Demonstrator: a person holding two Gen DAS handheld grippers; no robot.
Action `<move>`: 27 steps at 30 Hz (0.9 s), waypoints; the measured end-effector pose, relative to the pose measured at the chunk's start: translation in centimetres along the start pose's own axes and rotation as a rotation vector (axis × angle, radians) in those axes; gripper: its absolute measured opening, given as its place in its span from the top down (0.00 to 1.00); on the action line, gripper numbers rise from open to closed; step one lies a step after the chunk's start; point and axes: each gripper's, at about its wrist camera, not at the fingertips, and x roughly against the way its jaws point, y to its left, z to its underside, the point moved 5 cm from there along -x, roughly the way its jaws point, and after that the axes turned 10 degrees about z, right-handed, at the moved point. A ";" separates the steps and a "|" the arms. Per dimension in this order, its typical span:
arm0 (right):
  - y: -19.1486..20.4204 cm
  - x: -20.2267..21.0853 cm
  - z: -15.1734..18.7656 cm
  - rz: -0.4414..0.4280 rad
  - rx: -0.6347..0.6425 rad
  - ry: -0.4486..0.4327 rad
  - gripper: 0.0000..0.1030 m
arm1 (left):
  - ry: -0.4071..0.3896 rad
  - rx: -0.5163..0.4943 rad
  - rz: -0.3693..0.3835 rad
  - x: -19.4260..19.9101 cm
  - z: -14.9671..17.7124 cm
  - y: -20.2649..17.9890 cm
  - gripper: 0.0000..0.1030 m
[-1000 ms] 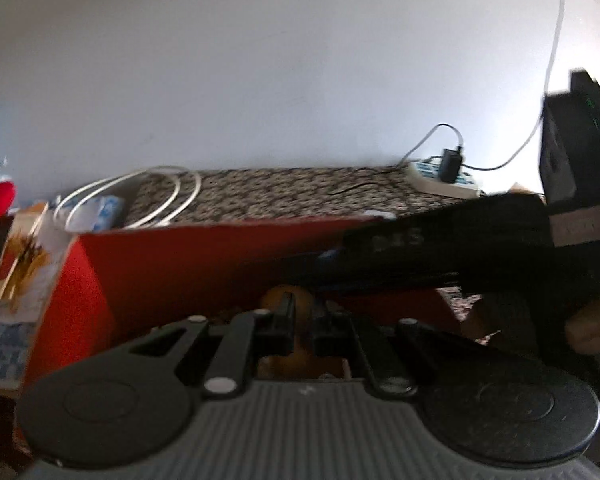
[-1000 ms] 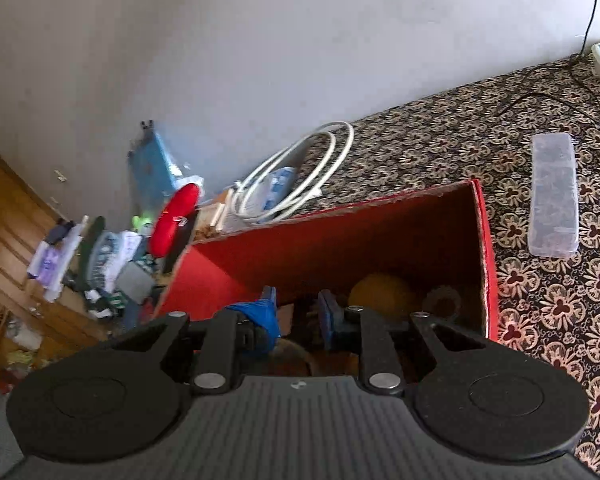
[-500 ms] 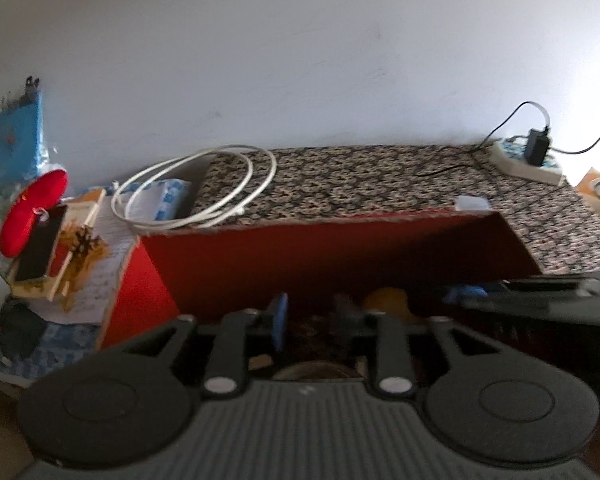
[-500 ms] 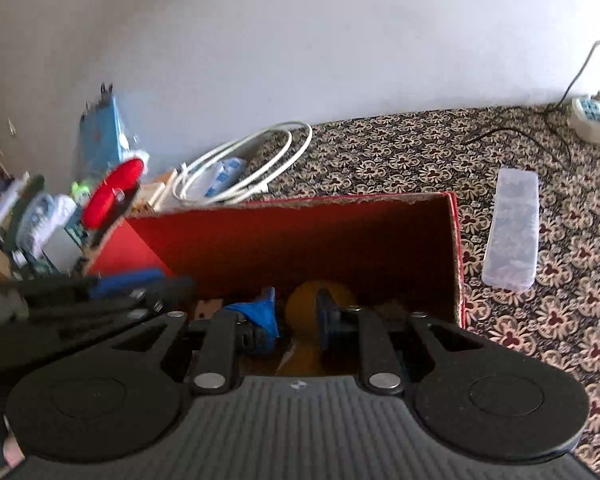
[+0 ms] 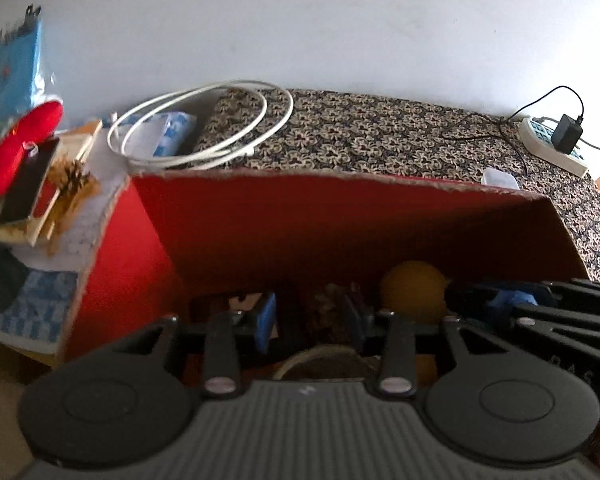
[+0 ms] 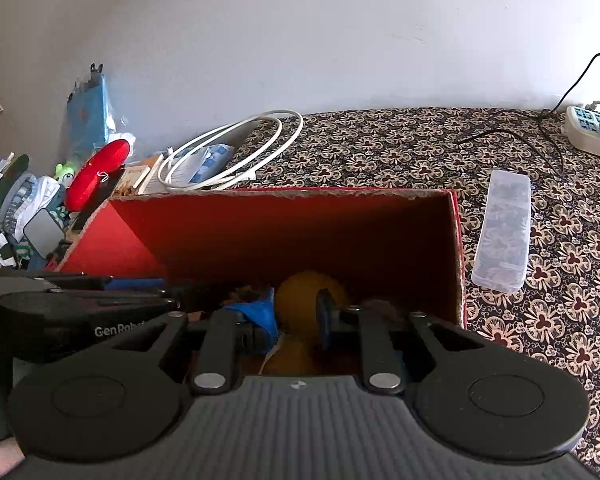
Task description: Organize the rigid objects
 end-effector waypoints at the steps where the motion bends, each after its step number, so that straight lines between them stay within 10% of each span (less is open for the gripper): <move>1: 0.1 0.0 0.0 0.005 0.004 0.002 0.99 | 0.007 0.001 0.001 -0.1 0.0 0.0 0.59; 27: 0.1 -0.2 0.0 0.017 0.008 0.000 0.99 | 0.024 -0.035 -0.110 -0.4 0.3 -0.4 0.54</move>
